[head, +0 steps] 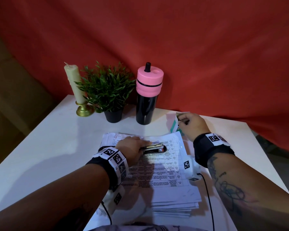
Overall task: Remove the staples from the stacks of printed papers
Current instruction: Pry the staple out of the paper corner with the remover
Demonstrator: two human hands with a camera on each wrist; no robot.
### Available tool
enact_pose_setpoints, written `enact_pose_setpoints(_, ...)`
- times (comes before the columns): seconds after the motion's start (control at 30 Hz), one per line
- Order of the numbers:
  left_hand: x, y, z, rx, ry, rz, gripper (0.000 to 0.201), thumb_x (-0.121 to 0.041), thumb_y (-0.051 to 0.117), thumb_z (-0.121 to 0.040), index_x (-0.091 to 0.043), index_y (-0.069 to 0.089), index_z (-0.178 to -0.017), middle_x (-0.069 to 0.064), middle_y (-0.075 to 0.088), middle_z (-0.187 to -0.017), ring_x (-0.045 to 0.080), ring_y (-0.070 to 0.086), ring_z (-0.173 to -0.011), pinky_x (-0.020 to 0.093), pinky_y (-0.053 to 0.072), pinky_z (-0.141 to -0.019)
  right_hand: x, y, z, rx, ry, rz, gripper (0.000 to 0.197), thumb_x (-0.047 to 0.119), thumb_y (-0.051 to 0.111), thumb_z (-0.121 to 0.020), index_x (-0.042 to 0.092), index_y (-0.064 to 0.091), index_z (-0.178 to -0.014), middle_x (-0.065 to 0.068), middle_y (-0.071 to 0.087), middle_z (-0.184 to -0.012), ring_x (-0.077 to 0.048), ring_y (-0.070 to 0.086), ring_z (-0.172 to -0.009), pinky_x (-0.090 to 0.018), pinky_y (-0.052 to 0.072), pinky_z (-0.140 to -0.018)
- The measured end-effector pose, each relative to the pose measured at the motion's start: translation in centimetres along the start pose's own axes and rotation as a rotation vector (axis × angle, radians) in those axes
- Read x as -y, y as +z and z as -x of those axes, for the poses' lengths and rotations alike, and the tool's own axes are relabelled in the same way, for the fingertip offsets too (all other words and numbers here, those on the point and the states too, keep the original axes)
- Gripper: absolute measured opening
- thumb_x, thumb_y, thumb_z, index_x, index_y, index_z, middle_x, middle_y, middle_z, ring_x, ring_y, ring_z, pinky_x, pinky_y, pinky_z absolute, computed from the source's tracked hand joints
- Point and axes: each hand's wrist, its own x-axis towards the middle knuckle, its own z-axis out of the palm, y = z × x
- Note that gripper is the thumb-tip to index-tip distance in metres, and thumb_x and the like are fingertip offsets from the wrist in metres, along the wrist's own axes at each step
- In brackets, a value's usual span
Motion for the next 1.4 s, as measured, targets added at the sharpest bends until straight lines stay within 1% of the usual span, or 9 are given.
enact_pose_setpoints(0.07, 0.0, 0.0, 0.0, 0.002, -0.001, -0.006, 0.045, -0.030, 0.048, -0.096, -0.047, 0.044, -0.137, -0.005, 0.054, -0.130, 0.022, 0.049, -0.120, 0.035, 0.043, -0.099, 0.4, -0.1, 0.2, -0.057, 0.008, -0.088, 0.005, 0.021, 0.067, -0.084, 0.025, 0.067, -0.082, -0.001, 0.067, -0.095, -0.017, 0.063, -0.086, -0.027, 0.050, -0.082)
enact_pose_setpoints(0.2, 0.0, 0.1, 0.1, 0.003, -0.002, -0.005, 0.046, -0.028, 0.049, -0.095, -0.048, 0.044, -0.136, -0.006, 0.053, -0.134, 0.022, 0.048, -0.124, 0.035, 0.043, -0.101, 0.8, 0.1, 0.6, -0.095, 0.095, -0.153, 0.015, 0.015, 0.068, -0.083, 0.017, 0.060, -0.070, 0.004, 0.062, -0.072, -0.020, 0.061, -0.075, -0.027, 0.049, -0.067)
enact_pose_setpoints(0.33, 0.0, 0.1, 0.3, 0.021, 0.008, -0.009, 0.048, -0.026, 0.048, -0.095, -0.049, 0.043, -0.136, -0.005, 0.054, -0.132, 0.023, 0.049, -0.123, 0.038, 0.044, -0.101, 1.1, 0.1, 1.4, -0.036, 0.099, -0.326, 0.020, 0.001, 0.068, -0.080, 0.016, 0.056, -0.075, 0.006, 0.058, -0.074, -0.016, 0.056, -0.072, -0.023, 0.047, -0.064)
enact_pose_setpoints(0.43, 0.0, 0.0, 0.4, 0.024, 0.007, -0.008, 0.048, -0.025, 0.048, -0.094, -0.050, 0.043, -0.135, -0.004, 0.055, -0.129, 0.023, 0.050, -0.120, 0.040, 0.045, -0.099, 2.0, 0.2, 2.2, 0.178, 0.074, -0.427, 0.030, -0.004, 0.066, -0.082, 0.025, 0.067, -0.092, 0.003, 0.049, -0.069, -0.013, 0.047, -0.062, -0.023, 0.045, -0.059)
enact_pose_setpoints(0.57, -0.1, 0.0, 0.5, 0.021, -0.010, 0.014, 0.051, -0.024, 0.048, -0.090, -0.050, 0.045, -0.134, -0.005, 0.056, -0.126, 0.022, 0.052, -0.118, 0.038, 0.047, -0.097, 3.6, 0.9, 3.2, 0.357, 0.024, -0.363, 0.022, -0.001, 0.075, -0.078, 0.019, 0.068, -0.075, 0.002, 0.065, -0.078, -0.013, 0.059, -0.075, -0.028, 0.053, -0.080)
enact_pose_setpoints(0.67, -0.2, 0.1, 0.4, 0.023, -0.009, 0.008, 0.052, -0.024, 0.048, -0.089, -0.051, 0.045, -0.133, -0.004, 0.057, -0.125, 0.023, 0.052, -0.119, 0.038, 0.047, -0.096, 4.4, 1.6, 4.1, 0.424, -0.051, -0.310, 0.025, -0.003, 0.079, -0.073, 0.018, 0.067, -0.072, 0.005, 0.065, -0.072, -0.008, 0.057, -0.066, -0.022, 0.051, -0.068)
enact_pose_setpoints(0.8, -0.2, 0.0, 0.4, 0.017, -0.015, -0.019, 0.052, -0.025, 0.048, -0.090, -0.051, 0.044, -0.134, -0.004, 0.057, -0.128, 0.023, 0.051, -0.121, 0.040, 0.047, -0.097, 4.6, 2.4, 5.0, 0.444, -0.140, -0.046, 0.020, 0.006, 0.075, -0.080, 0.017, 0.074, -0.096, 0.018, 0.058, -0.076, 0.001, 0.055, -0.068, -0.008, 0.041, -0.064)
enact_pose_setpoints(1.07, -0.3, -0.1, 0.4, 0.031, -0.019, -0.014, 0.049, -0.025, 0.049, -0.092, -0.051, 0.045, -0.134, -0.003, 0.056, -0.126, 0.024, 0.050, -0.121, 0.042, 0.046, -0.098, 4.4, 2.6, 5.4, 0.443, -0.235, 0.148, 0.015, 0.013, 0.069, -0.087, 0.015, 0.072, -0.101, 0.009, 0.055, -0.097, -0.008, 0.054, -0.090, -0.020, 0.044, -0.087)
enact_pose_setpoints(1.4, -0.5, -0.1, 0.5, 0.025, -0.027, 0.011, 0.054, -0.022, 0.050, -0.090, -0.054, 0.044, -0.132, -0.005, 0.058, -0.123, 0.020, 0.051, -0.120, 0.040, 0.047, -0.097, 4.1, 2.8, 5.6, 0.454, -0.188, 0.110, 0.012, 0.015, 0.070, -0.087, 0.015, 0.070, -0.099, 0.007, 0.055, -0.101, -0.011, 0.054, -0.095, -0.016, 0.036, -0.079)
